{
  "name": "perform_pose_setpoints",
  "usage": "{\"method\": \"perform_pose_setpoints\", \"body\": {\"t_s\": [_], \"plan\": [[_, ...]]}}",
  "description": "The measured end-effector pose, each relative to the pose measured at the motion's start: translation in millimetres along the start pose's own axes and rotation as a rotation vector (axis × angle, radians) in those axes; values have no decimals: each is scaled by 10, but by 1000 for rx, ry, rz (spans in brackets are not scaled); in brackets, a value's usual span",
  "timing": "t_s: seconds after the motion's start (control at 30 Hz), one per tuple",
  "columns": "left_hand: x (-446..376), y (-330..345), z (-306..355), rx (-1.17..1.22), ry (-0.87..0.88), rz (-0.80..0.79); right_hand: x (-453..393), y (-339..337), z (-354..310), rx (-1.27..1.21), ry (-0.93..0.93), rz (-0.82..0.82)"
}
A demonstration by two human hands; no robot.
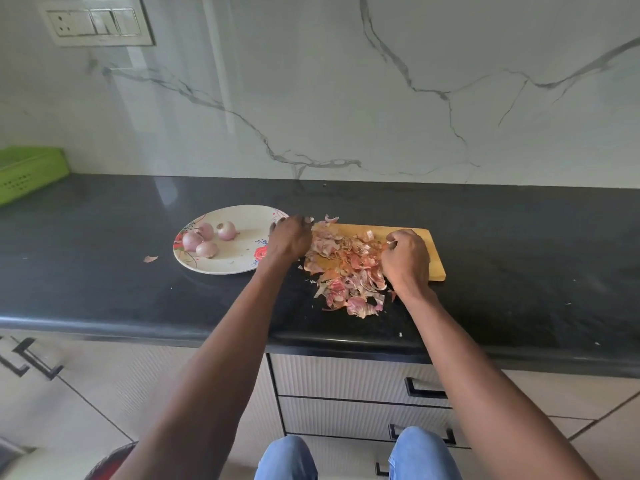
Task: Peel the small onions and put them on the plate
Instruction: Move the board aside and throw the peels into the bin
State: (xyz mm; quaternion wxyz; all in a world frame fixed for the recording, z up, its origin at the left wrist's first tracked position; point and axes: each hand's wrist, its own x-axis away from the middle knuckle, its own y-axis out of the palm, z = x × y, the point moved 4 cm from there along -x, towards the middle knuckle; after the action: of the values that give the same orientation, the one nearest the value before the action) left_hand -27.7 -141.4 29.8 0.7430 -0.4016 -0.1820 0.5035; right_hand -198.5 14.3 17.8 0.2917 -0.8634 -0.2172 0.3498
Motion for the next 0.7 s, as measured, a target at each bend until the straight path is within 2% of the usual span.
{"method": "perform_pose_setpoints", "body": {"t_s": [0.07,0.1,0.17,0.23,0.33,0.4,0.47,0.53,0.7], "plan": [[36,59,43,-47,6,-94,18,-15,-13,2,-15,13],[62,58,90,-25,48,-76,27,-24,-14,-2,-20,25],[170,-26,182,45,103,87,44,-65,19,-18,-8,57],[333,-129,195,114,11,214,49,-123,73,-9,16,99],[543,-111,155,78,-154,107,54,-212,147,81,78,155],[605,-59,125,111,-180,47,66,-269,237,162,213,151],[618,-26,120,159,-193,21,81,-312,373,197,393,95],[586,28,114,242,-226,-6,92,-341,459,197,490,14],[617,57,193,440,-311,40,48,-295,421,-1,435,12]]}}
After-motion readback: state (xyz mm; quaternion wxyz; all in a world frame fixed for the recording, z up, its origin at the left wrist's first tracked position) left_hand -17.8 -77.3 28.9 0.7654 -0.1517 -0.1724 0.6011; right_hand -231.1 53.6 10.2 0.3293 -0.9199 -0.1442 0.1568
